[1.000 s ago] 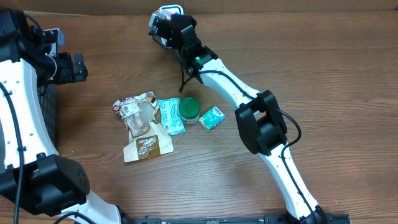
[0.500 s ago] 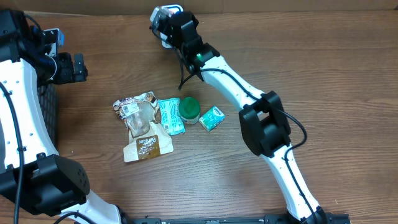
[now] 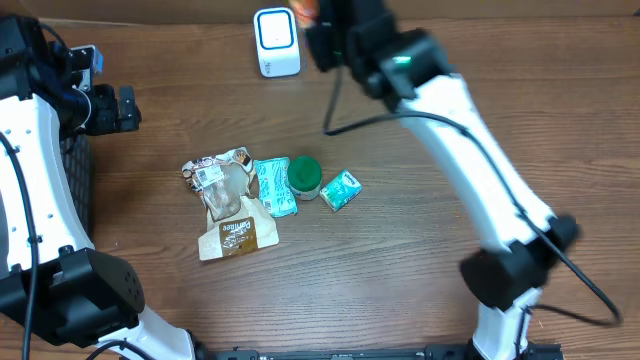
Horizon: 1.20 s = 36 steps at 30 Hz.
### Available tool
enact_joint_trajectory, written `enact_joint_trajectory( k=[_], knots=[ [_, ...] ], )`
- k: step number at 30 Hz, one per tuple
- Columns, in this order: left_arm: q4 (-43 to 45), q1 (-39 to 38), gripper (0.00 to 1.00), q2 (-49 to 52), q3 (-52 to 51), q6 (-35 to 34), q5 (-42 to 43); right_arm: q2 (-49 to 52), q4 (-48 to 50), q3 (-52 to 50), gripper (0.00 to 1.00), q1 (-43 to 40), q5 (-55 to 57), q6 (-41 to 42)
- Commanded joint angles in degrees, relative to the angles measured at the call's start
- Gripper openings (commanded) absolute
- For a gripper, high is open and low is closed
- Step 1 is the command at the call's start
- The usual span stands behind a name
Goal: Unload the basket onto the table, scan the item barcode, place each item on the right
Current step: 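Carry the orange pack right and set it on the table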
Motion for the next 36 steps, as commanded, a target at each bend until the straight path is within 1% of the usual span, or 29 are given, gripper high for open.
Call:
enact_joint_trajectory(
  k=[1,4,6,8,10,14,18,24,29,31,35,36],
  knots=[
    [0.07,-0.04,0.99,-0.09,0.04,0.68,0.07,-3.50,-10.51,0.35,0.04,-4.61,-3.93,20.17],
    [0.07,-0.04,1.00,-0.09,0.04,0.68,0.07,-3.15,-20.65,0.17,0.04,-8.63,-9.46,21.42],
    [0.07,-0.04,1.00,-0.09,0.04,0.68,0.07,-2.51,-25.29,-0.68,0.04,-11.39,-11.41,21.40],
    [0.07,-0.04,1.00,-0.09,0.04,0.68,0.07,-2.25,-27.21,-2.82,0.04,-14.34,-13.22,21.38],
    [0.07,-0.04,1.00,-0.09,0.04,0.68,0.07,-2.25,-26.97,-6.19,0.04,-17.42,-15.52,21.38],
    [0.07,-0.04,0.99,-0.09,0.04,0.68,0.07,-2.25,-23.30,-14.62,0.04,-23.43,-20.83,21.35],
    [0.07,-0.04,1.00,-0.09,0.04,0.68,0.07,-2.25,-16.41,-25.16,0.04,-29.16,-25.57,21.38],
    [0.07,-0.04,1.00,-0.09,0.04,0.68,0.07,-2.25,-5.62,-39.47,0.04,-37.55,-29.09,22.91],
    [0.07,-0.04,1.00,-0.09,0.04,0.68,0.07,-2.23,2.93,-47.91,0.04,-42.71,-29.99,24.70],
    [0.07,-0.04,0.99,-0.09,0.04,0.68,0.07,-2.23,4.17,-49.59,0.04,-43.80,-29.90,25.03],
    [0.07,-0.04,1.00,-0.09,0.04,0.68,0.07,-2.23,3.74,-50.36,0.33,-44.33,-29.53,23.63],
    [0.07,-0.04,1.00,-0.09,0.04,0.68,0.07,-2.25,3.26,-50.18,0.35,-44.33,-29.51,23.43]
  ],
)
